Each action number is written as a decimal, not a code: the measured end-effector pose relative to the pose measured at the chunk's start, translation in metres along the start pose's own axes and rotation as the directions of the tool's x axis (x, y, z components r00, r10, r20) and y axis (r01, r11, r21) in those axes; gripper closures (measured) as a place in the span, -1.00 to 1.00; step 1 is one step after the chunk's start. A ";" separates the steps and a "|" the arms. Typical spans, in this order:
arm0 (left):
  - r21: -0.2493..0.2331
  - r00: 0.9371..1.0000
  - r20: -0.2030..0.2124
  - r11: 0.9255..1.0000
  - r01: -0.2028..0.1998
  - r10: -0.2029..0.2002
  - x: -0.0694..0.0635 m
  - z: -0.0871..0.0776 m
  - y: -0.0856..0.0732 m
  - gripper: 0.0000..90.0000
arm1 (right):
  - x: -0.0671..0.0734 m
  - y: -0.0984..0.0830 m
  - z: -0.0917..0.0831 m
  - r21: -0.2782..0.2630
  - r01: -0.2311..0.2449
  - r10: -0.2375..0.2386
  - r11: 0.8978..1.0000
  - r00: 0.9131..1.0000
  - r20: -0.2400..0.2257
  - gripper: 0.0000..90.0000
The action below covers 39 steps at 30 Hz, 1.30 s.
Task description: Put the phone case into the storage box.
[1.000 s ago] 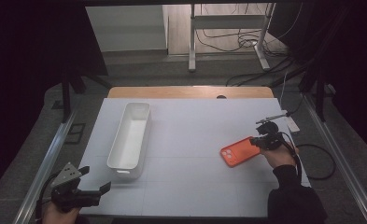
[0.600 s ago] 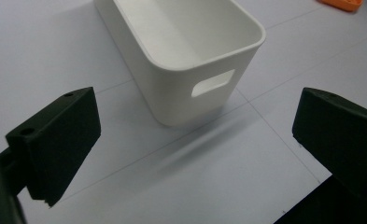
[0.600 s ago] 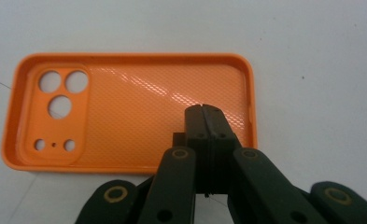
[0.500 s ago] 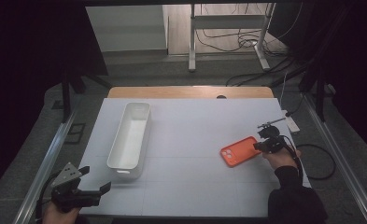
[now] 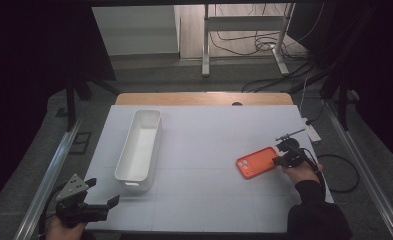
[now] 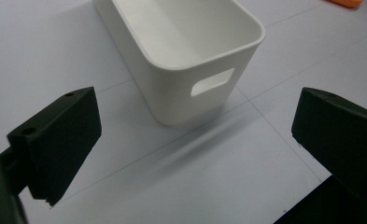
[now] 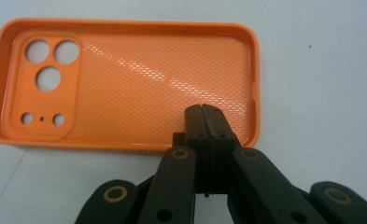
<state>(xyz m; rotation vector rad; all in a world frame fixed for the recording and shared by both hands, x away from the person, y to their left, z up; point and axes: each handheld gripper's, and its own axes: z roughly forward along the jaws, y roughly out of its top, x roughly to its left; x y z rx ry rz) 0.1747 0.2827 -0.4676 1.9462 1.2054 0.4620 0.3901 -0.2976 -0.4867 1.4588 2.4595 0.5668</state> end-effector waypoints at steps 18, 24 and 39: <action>0.003 1.000 0.001 1.000 -0.001 0.001 0.000 0.001 0.001 -0.95 | 0.013 -0.018 -0.006 0.057 0.052 -0.049 0.997 0.997 -0.057 0.98; 0.005 1.000 0.001 1.000 -0.006 0.006 0.000 0.001 0.001 -0.95 | 0.022 -0.021 -0.006 0.066 0.075 -0.070 0.995 0.995 -0.077 0.98; 0.007 1.000 0.000 1.000 -0.008 0.008 0.000 0.002 0.001 -0.94 | 0.040 -0.028 -0.010 0.068 0.126 -0.116 0.990 0.985 -0.127 0.98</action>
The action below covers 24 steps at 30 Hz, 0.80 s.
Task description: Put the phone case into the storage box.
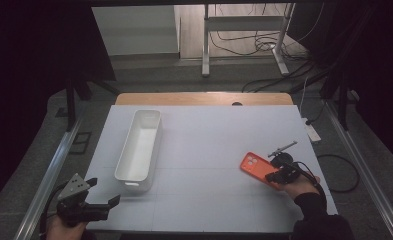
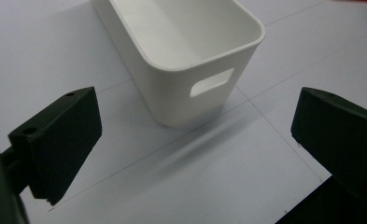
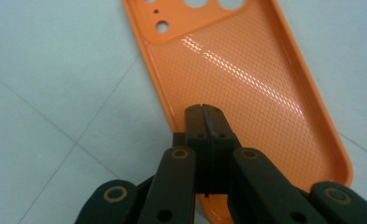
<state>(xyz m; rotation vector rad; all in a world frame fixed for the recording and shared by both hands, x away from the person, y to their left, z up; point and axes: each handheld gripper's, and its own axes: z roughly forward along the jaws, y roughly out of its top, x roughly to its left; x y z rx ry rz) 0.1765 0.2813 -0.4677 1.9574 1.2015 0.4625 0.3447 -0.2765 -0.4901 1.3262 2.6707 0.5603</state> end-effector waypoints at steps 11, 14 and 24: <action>0.003 1.000 0.000 1.000 -0.001 0.001 0.000 0.000 0.000 -0.94 | 0.014 0.001 0.003 0.011 0.034 -0.034 0.999 0.998 -0.046 0.98; 0.003 1.000 0.001 1.000 0.001 -0.001 0.000 0.000 0.000 -0.94 | 0.017 0.002 0.004 0.012 0.045 -0.044 0.999 0.997 -0.056 0.98; 0.002 1.000 0.002 1.000 0.002 -0.002 0.000 0.000 0.000 -0.94 | 0.017 0.002 0.000 -0.020 0.051 -0.051 0.999 0.998 -0.046 0.98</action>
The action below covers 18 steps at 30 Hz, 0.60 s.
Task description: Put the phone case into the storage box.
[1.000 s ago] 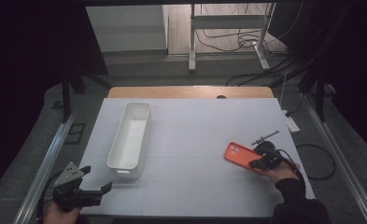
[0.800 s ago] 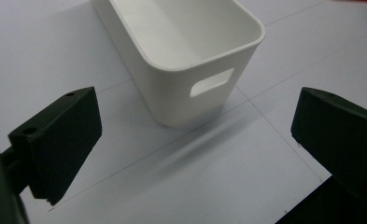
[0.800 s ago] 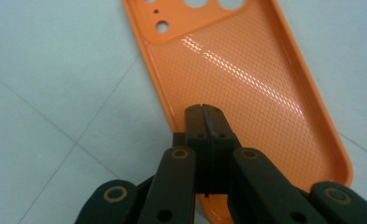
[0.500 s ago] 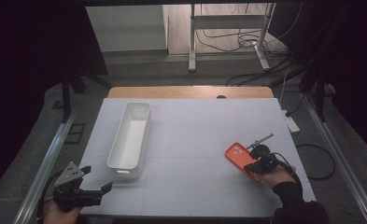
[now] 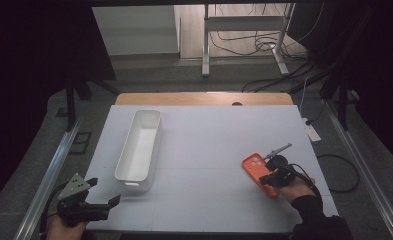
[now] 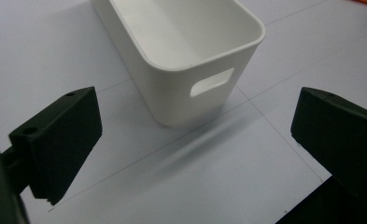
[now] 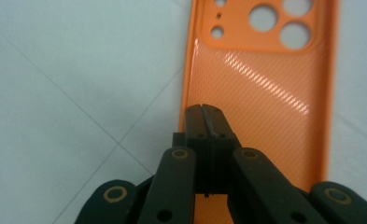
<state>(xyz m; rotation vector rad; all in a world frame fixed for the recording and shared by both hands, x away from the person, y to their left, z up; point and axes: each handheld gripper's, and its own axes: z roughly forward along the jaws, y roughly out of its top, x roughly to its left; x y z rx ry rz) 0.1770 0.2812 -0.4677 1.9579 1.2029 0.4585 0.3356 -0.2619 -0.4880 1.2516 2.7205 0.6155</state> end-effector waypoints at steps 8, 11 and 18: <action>0.002 1.000 0.000 1.000 -0.001 0.001 0.000 0.000 0.000 -0.94 | 0.003 -0.001 -0.026 -0.158 0.005 0.004 0.987 0.998 0.055 0.79; 0.002 1.000 0.000 1.000 -0.001 0.001 0.000 0.000 0.000 -0.94 | 0.002 -0.003 -0.034 -0.200 -0.006 0.018 0.980 0.998 0.058 0.66; 0.001 1.000 0.001 1.000 -0.001 0.001 0.000 0.000 0.000 -0.94 | -0.003 -0.006 -0.040 -0.238 -0.031 0.059 0.971 0.992 0.113 -0.11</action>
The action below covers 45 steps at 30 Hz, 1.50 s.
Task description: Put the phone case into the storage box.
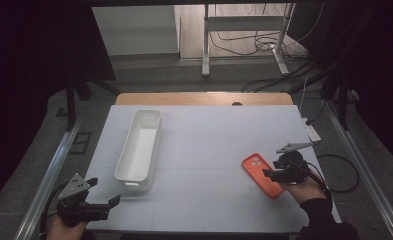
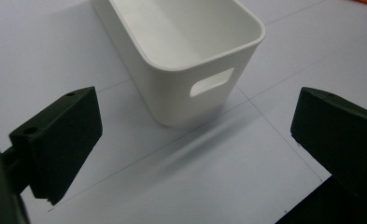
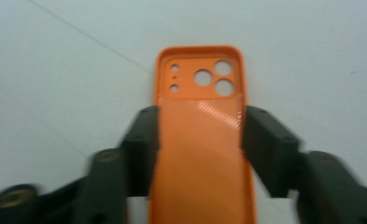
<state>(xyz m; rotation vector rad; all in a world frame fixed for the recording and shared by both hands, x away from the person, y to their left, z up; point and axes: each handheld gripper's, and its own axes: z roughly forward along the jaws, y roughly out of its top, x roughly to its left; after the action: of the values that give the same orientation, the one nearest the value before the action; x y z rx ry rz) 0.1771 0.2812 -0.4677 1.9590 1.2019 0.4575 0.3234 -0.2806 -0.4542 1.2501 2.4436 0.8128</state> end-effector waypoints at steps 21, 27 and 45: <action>0.007 1.000 -0.002 1.000 -0.007 0.007 -0.001 0.001 0.000 -0.93 | -0.021 -0.007 0.000 -0.032 -0.095 0.098 0.995 0.992 0.083 -1.00; 0.008 1.000 -0.001 1.000 -0.008 0.008 -0.001 0.001 0.001 -0.93 | -0.022 -0.010 0.002 -0.024 -0.089 0.090 0.996 0.994 0.058 -1.00; 0.015 1.000 0.001 1.000 -0.020 0.020 -0.002 0.002 0.001 -0.93 | -0.039 -0.023 0.025 0.042 -0.139 0.136 0.989 0.987 0.082 -1.00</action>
<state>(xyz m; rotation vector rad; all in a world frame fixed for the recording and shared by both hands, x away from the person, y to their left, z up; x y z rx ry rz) 0.1777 0.2784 -0.4680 1.9855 1.1900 0.4592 0.3431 -0.3141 -0.4883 1.4535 2.3479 0.7283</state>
